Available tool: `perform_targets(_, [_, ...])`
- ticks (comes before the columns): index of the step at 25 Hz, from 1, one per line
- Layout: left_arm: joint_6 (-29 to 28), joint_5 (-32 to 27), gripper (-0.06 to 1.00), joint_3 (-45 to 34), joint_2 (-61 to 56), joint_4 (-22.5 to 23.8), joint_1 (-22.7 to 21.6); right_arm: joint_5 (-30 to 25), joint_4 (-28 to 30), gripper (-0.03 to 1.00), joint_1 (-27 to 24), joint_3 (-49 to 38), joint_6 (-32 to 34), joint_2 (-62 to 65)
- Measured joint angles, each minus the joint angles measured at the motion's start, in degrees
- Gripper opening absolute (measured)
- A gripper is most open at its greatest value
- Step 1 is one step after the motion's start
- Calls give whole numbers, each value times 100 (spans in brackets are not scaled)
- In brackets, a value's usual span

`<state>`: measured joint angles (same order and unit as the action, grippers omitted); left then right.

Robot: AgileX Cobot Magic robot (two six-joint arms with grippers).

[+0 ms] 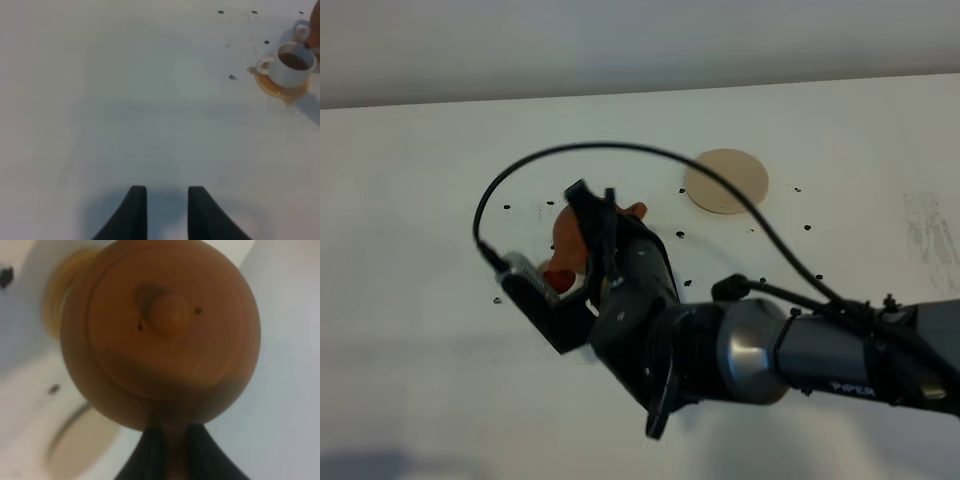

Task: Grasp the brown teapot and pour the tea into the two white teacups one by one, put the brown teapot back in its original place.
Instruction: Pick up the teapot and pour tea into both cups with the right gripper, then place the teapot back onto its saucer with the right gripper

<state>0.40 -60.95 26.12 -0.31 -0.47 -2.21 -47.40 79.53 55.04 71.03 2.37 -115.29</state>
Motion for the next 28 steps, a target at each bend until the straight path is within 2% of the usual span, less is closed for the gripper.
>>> perform_targets(8, [0, 0, 22, 0, 0, 0, 0, -55, -1811, 9, -342, 503, 362, 526])
perform_targets(14, [0, 0, 22, 0, 0, 0, 0, -165, -3604, 9, -557, 775, 514, 632])
perform_targets(17, [0, 0, 22, 0, 0, 0, 0, -200, -4283, 9, -616, 823, 595, 632])
perform_targets(24, [0, 0, 22, 0, 0, 0, 0, -213, -5655, 9, -799, 865, 660, 639])
perform_targets(28, [0, 0, 22, 0, 0, 0, 0, -98, -5907, 9, -875, 865, 655, 639])
